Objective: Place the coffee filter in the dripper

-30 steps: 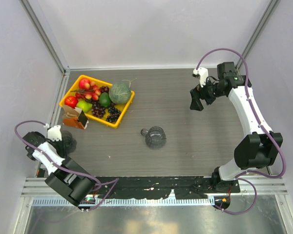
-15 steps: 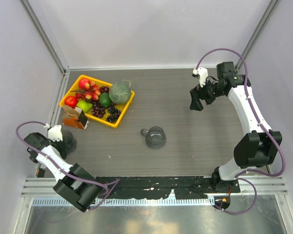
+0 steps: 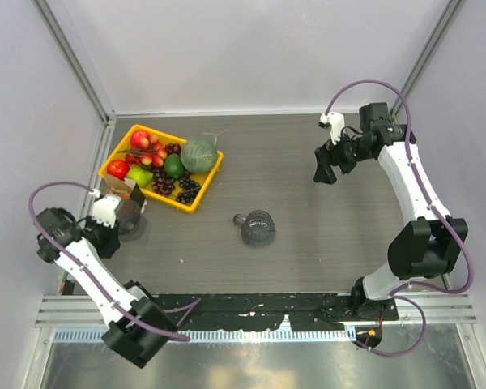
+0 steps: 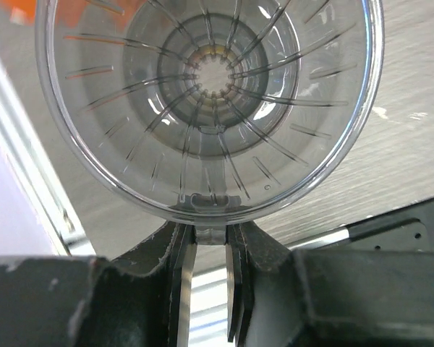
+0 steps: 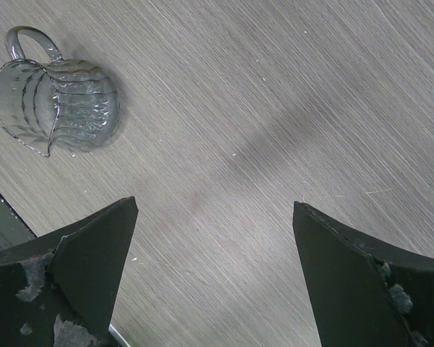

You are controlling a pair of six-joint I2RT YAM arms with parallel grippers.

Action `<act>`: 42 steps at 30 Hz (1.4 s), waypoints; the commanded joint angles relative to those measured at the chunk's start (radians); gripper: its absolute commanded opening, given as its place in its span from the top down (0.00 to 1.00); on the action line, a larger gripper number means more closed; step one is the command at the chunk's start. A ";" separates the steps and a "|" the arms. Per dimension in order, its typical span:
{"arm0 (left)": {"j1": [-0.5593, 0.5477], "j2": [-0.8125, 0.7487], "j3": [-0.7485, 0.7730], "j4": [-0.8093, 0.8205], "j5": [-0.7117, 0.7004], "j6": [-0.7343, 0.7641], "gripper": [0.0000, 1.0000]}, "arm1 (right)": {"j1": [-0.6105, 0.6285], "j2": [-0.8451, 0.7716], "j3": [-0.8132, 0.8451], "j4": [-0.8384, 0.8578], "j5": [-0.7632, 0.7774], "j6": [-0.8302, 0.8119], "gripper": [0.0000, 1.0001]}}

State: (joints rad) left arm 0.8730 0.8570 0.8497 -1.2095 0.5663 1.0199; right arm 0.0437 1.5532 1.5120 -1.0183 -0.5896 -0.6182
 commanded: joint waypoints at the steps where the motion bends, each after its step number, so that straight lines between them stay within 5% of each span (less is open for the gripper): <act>1: -0.190 0.054 0.120 -0.122 0.102 0.047 1.00 | 0.001 -0.025 0.019 0.023 -0.029 0.028 0.05; 14: -0.940 0.344 0.370 0.102 0.174 -0.208 1.00 | -0.001 -0.126 -0.073 0.003 -0.079 -0.041 0.04; 20: -0.960 0.481 0.503 0.137 0.251 -0.300 1.00 | 0.183 -0.241 -0.315 0.131 -0.009 -0.014 0.05; 31: -0.965 0.447 0.459 0.126 0.198 -0.326 1.00 | 0.522 -0.283 -0.618 0.581 0.114 0.182 0.05; 42: -0.964 0.376 0.373 0.145 0.172 -0.348 1.00 | 0.561 -0.165 -0.601 0.679 0.223 0.219 0.05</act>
State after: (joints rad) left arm -0.0872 1.2644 1.2308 -1.1027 0.7227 0.6834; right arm 0.6067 1.3388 0.8570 -0.4171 -0.4335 -0.4107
